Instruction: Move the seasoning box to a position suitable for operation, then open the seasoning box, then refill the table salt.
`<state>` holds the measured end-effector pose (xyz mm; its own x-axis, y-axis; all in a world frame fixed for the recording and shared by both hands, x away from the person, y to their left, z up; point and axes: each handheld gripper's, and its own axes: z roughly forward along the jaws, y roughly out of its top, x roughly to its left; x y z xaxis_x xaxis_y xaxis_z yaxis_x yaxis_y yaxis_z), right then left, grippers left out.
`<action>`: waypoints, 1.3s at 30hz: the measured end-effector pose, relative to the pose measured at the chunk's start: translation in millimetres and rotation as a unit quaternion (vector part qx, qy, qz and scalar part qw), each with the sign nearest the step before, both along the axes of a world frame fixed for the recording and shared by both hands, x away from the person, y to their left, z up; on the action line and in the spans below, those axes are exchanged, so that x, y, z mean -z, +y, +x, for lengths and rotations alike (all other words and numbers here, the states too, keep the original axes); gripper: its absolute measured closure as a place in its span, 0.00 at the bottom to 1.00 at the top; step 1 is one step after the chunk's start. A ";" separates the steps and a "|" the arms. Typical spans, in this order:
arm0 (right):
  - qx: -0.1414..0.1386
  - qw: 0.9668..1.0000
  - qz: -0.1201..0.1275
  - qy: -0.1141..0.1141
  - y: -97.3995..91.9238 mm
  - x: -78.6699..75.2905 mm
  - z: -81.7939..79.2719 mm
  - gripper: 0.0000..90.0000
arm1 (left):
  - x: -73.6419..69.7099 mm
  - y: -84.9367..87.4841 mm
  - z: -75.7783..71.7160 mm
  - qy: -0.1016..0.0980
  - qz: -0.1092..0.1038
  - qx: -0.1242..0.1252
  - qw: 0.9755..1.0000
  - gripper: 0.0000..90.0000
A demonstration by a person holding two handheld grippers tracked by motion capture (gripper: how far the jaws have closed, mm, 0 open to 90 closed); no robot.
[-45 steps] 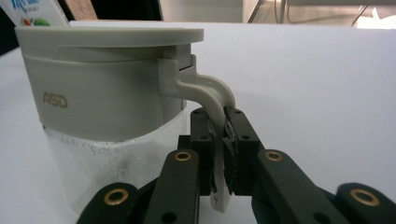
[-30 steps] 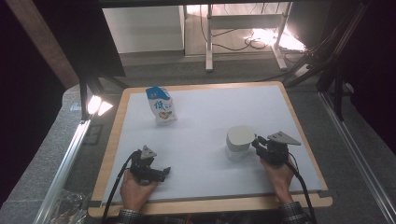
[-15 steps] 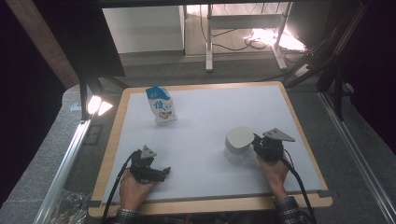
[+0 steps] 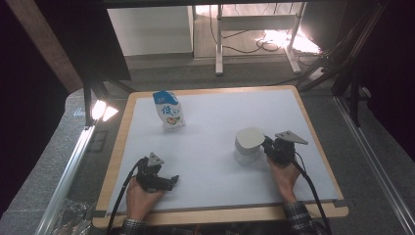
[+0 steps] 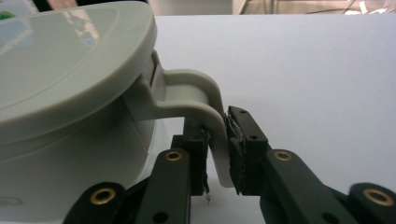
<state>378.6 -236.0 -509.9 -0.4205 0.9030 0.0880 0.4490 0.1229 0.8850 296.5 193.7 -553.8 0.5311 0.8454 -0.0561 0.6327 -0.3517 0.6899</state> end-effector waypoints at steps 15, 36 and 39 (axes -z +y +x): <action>-0.072 0.997 -0.003 0.026 -25.2 -11.9 -14.3 0.60 | -0.1 0.6 -0.3 -0.001 0.003 0.002 1.000 0.00; -0.102 0.994 -0.009 0.030 -38.5 -51.7 -13.7 0.55 | -0.1 0.6 -0.5 -0.002 0.003 0.002 1.000 0.00; -0.106 0.994 -0.012 0.028 -39.7 -58.4 -11.5 0.57 | -0.1 0.6 -0.5 -0.002 0.003 0.002 1.000 0.00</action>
<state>367.1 -275.7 -451.5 -0.5962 0.7972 0.0954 0.4593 0.2412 0.8549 296.0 194.3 -553.7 0.5351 0.8433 -0.0497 0.6286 -0.3582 0.6903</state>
